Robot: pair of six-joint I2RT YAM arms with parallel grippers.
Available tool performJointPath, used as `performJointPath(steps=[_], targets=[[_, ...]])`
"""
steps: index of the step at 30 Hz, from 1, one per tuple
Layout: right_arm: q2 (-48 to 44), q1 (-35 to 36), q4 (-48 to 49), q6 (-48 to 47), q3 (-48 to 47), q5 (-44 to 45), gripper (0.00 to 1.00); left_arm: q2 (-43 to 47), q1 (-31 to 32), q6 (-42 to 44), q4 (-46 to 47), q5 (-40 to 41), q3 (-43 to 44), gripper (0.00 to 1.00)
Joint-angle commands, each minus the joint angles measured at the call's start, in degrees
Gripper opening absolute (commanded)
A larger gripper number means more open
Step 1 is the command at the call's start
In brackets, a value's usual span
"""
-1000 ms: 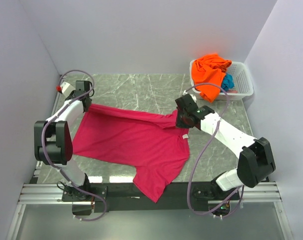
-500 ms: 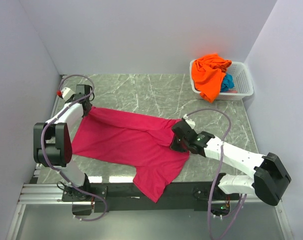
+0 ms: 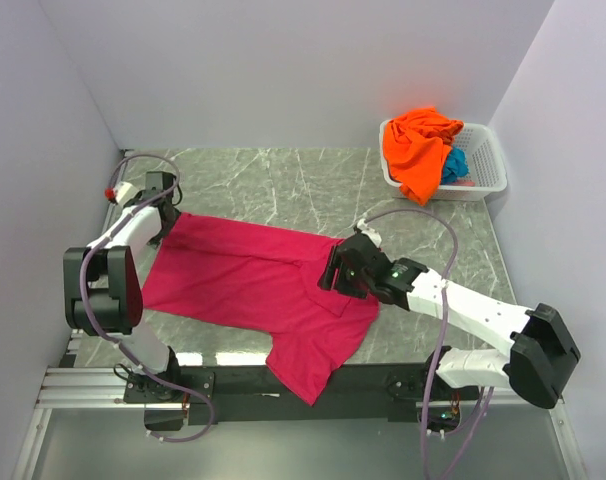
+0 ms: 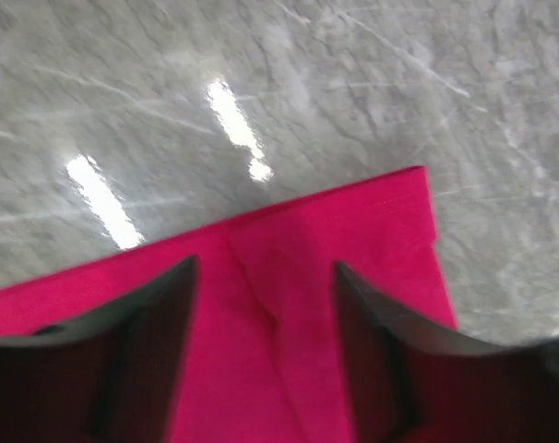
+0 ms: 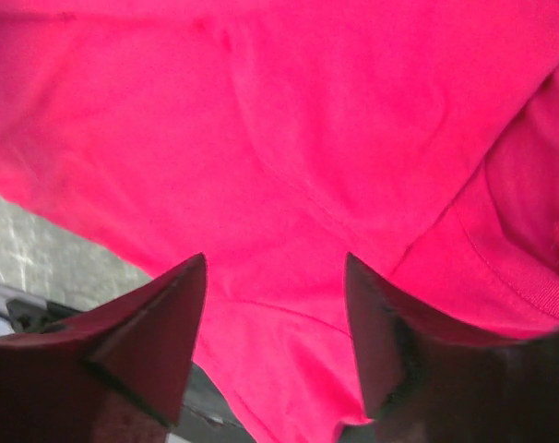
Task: Fold and stack the t-shirts
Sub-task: Fold the tshirt
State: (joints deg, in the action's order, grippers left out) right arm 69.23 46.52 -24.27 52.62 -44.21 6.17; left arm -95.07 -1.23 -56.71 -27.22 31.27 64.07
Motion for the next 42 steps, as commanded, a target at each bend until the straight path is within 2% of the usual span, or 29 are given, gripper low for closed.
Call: performJointPath(steps=[1, 2, 3, 4, 5, 8, 11, 12, 17, 21, 30, 37, 42], targets=[[0.64, -0.11, -2.62, -2.43, -4.92, 6.03, 0.7, 4.96, -0.87, -1.48, 0.06, -0.76, -0.43, 0.74], [1.42, -0.73, -2.45, -2.87, -5.97, 6.3, 0.75, 5.59, -0.87, -1.48, 0.33, -1.46, -0.61, 0.8], [1.87, -1.25, -2.45, -3.48, -6.41, 6.22, 0.77, 6.38, -0.87, -1.56, 0.24, -1.73, -0.53, 0.92], [2.57, -1.95, -2.36, -4.01, -7.55, 5.78, 0.81, 6.56, -0.87, -1.48, -0.19, -1.82, -0.18, 0.98], [3.97, -3.18, -2.36, -4.54, -8.08, 5.87, 0.85, 6.73, -0.87, -1.3, -0.46, -2.26, 0.17, 0.99], [6.87, -5.03, -0.88, -6.56, -10.02, 5.6, 0.88, 6.21, -0.87, -0.07, 1.1, -4.71, 1.58, 0.99], [10.9, -8.19, 2.11, -8.41, -11.07, 2.28, 0.89, 3.76, -0.79, 3.35, 6.36, -11.73, 1.84, 1.0], [12.14, -9.86, 2.47, -9.37, -11.6, 1.74, 0.89, 1.31, -0.79, 5.19, 7.52, -15.76, 2.19, 1.0], [20.22, -14.17, 3.88, -12.01, -14.94, 0.42, 0.89, -6.96, -0.7, 8.36, 9.9, -24.4, 5.27, 1.0], [26.73, -16.99, 3.09, -14.99, -17.22, 0.32, 0.89, -11.79, -0.7, 8.37, 10.44, -25.99, 6.24, 0.99], [38.78, -23.14, -0.68, -16.32, -23.64, -2.83, 0.88, -13.48, -0.79, 8.19, 9.03, -22.83, 6.06, 1.0], [46.16, -27.8, -4.29, -19.57, -34.96, -6.0, 0.88, -15.23, -0.79, 6.0, 8.59, -23.53, 7.2, 0.99], [51.96, -30.61, -6.05, -21.07, -42.97, -7.23, 0.88, -16.46, -0.7, 5.46, 11.04, -27.13, 8.43, 0.99]])
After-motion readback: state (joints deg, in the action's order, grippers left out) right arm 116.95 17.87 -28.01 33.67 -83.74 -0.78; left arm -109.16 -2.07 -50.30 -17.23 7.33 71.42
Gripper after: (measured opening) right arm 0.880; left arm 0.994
